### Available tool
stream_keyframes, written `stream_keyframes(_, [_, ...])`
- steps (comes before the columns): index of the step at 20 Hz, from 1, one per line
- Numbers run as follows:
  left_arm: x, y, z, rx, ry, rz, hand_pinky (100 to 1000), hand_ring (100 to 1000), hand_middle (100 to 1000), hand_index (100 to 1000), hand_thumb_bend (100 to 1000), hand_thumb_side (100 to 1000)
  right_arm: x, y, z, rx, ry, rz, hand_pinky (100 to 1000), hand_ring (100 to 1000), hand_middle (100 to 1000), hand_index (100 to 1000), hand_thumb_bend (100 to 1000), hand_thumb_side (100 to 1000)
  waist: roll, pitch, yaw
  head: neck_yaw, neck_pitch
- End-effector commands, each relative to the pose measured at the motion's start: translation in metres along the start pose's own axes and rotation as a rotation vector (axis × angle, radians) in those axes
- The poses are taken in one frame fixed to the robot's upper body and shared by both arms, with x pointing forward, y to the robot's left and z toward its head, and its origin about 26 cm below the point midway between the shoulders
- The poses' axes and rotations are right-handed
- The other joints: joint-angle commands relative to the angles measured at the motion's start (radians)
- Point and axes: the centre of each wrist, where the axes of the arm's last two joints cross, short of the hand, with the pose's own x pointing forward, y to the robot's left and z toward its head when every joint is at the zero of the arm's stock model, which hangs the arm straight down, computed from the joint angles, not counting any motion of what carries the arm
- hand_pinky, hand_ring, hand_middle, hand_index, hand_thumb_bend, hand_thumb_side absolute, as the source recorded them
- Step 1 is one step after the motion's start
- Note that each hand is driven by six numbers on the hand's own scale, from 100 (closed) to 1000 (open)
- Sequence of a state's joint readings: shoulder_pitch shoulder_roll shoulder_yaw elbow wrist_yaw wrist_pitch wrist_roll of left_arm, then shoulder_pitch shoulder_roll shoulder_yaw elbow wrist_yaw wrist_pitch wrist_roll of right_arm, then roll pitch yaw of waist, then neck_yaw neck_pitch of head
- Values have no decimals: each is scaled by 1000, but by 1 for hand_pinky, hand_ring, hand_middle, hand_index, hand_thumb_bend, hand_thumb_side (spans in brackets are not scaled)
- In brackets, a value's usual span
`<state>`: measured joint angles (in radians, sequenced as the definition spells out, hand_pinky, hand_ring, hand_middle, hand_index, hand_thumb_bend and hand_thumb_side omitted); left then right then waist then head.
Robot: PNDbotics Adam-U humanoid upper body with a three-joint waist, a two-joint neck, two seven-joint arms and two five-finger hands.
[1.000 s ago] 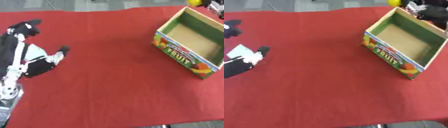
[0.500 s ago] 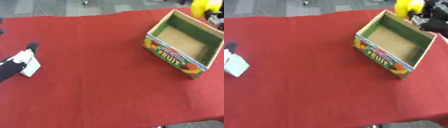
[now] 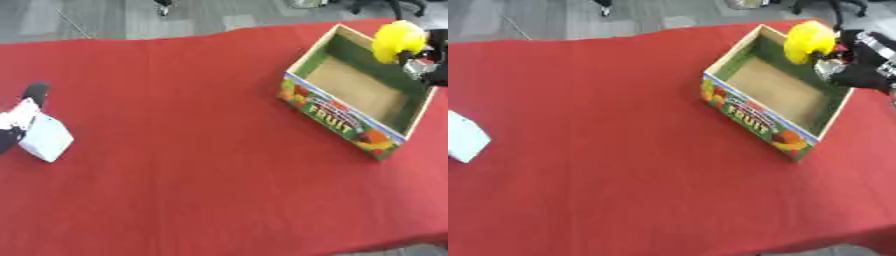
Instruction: Pick up the objects with one hand, pass them to the other hand, and then place them into the box on the other side of the table.
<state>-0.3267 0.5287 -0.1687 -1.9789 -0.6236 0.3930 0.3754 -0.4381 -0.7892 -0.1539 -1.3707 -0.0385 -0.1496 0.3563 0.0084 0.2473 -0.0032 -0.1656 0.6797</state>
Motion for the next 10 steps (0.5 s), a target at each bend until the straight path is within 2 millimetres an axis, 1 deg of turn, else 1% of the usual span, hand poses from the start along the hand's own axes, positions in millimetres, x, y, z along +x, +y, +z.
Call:
stream_keyframes(1, [0,11,-5,32,-23,-21,709,651,600,848,576,554,7,-23,4,-21,-6,94,913,1000,965,931,100,123,-2,-25,2,6,-9])
stream_keyframes(2, [0,11,-5,32,-23,-21,710,651,601,849,576,554,7,-23,4,-18,-7,108,941,1000,1000,970,100,120,-3,-25,2,8,-7])
stream_keyframes(3, [0,11,-5,32,-22,-21,710,652,601,849,577,553,7,-23,4,-15,-8,123,957,1000,1000,985,100,124,-3,-25,3,10,-6])
stream_keyframes(5, [0,11,-5,33,-22,-21,711,652,601,850,577,551,6,-24,5,-14,-6,152,979,1000,1000,1000,100,151,-3,-25,4,14,-4])
stream_keyframes(8, [0,11,-5,34,-20,-23,711,652,601,850,575,551,4,-25,5,-25,1,177,989,1000,1000,1000,100,190,-4,-26,5,17,-3])
stream_keyframes(10, [0,11,-5,34,-18,-24,711,653,601,850,575,552,4,-24,5,-33,0,176,987,1000,1000,1000,100,176,-4,-26,5,18,-3])
